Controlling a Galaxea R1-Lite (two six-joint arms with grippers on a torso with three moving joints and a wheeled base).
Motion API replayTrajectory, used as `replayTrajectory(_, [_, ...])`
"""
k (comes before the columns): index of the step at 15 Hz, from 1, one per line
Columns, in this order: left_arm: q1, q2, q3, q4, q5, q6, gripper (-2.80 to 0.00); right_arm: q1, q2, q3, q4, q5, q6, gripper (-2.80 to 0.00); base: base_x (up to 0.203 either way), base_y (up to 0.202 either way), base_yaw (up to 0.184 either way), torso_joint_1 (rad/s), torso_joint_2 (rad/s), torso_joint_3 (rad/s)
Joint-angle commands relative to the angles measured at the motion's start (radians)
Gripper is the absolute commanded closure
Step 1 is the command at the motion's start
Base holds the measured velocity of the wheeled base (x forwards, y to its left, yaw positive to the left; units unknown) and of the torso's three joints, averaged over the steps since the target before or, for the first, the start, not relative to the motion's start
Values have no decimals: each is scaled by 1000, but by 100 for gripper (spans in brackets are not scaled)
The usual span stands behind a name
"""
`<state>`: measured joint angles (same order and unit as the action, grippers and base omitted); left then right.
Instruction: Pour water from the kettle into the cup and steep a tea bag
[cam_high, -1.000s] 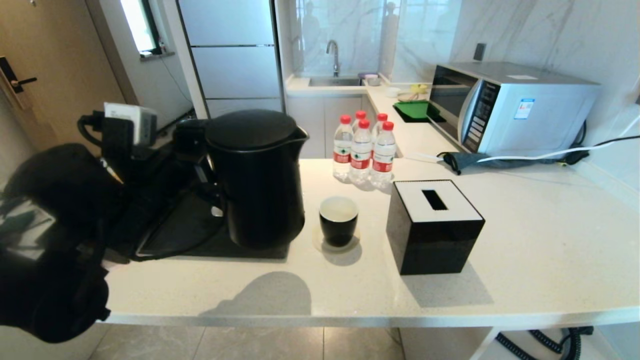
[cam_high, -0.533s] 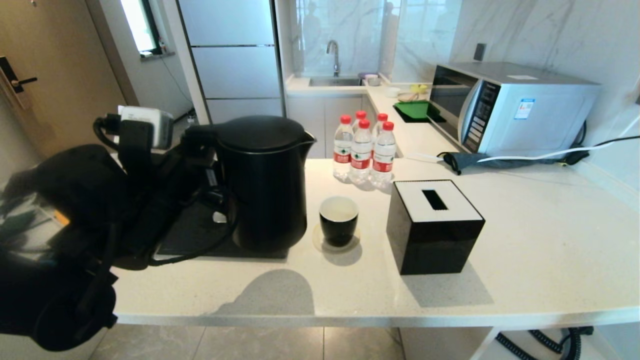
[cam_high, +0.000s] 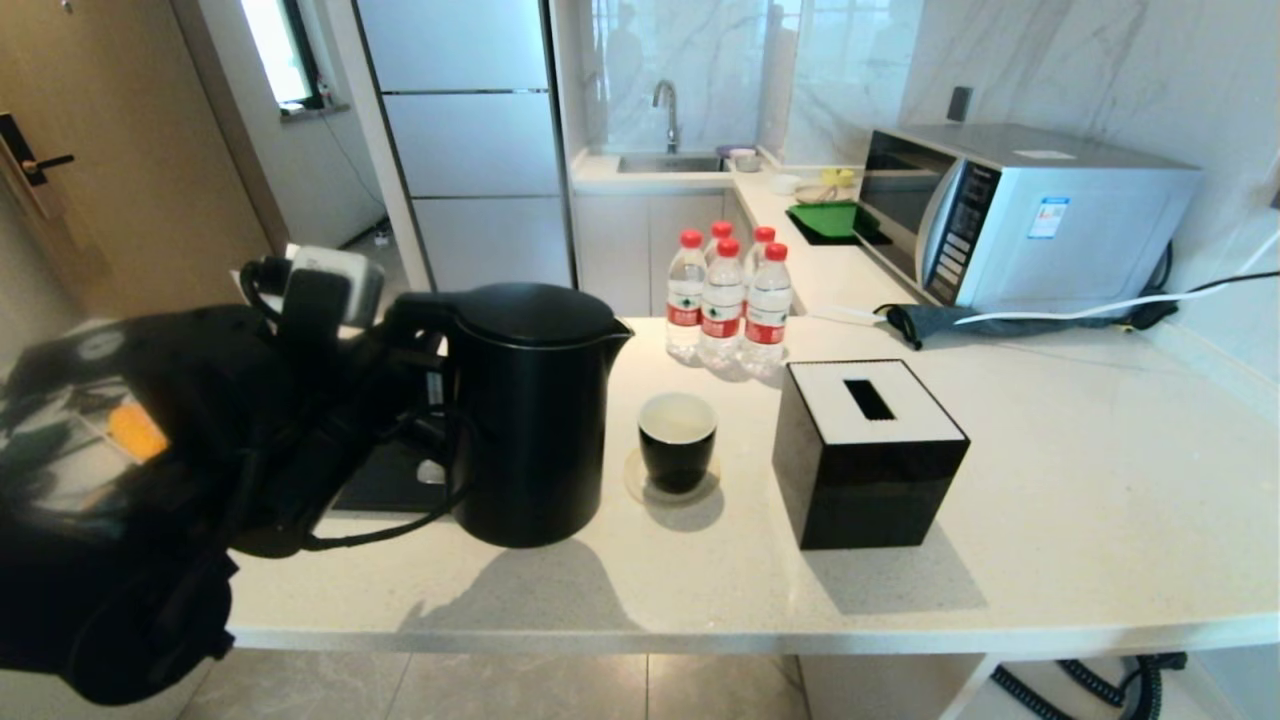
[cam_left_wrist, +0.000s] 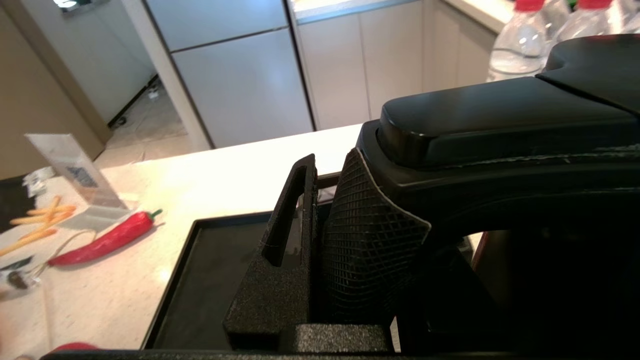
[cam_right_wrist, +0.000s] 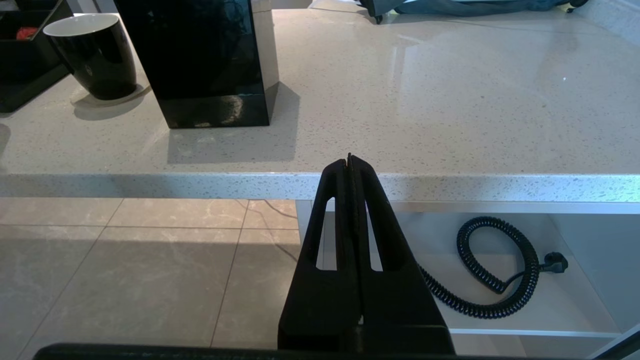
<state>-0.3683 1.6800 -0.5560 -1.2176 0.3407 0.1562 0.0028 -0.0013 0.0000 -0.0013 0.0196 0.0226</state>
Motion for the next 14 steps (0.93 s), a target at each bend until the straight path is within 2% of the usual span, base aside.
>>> replayTrajectory(1, [1,3,-10,12,18,1,0,0,1,0,0,0,0,0,0,0,0,0,0,0])
replayTrajectory(11, [-6,3,-102,218,62,23,0,0,1,0,0,0,0,0,0,0,0,0,0,0])
replayTrajectory(14, [-22,11,-153,299,124,23,0,0,1,0,0,0,0,0,0,0,0,0,0,0])
